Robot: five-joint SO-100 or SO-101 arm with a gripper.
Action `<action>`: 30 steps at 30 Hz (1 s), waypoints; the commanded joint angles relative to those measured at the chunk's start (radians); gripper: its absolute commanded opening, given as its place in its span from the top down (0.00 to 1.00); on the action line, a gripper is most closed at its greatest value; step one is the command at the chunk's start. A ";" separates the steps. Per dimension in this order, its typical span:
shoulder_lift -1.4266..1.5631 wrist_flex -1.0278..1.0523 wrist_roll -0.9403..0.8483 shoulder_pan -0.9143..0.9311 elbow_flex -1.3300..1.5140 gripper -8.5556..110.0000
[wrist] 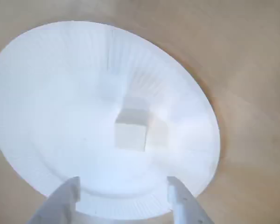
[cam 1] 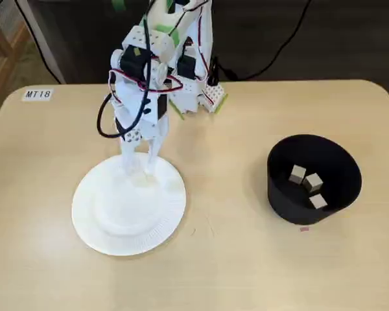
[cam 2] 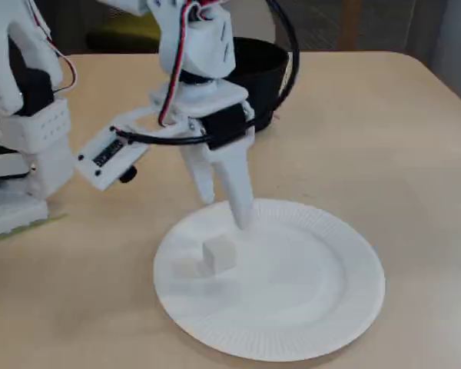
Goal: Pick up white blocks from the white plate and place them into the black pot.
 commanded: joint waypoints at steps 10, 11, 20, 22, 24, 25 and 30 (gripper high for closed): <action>-0.172 -0.003 -0.115 0.046 -0.094 0.66; -0.183 -0.003 -0.121 0.054 -0.097 0.66; -0.291 -0.086 -0.144 0.078 -0.101 0.80; -0.311 -0.137 -0.146 0.074 -0.103 0.92; -0.331 -0.173 -0.150 0.066 -0.114 0.95; -0.333 -0.196 -0.158 0.063 -0.114 0.95; -0.253 -0.204 -0.221 0.046 -0.209 0.95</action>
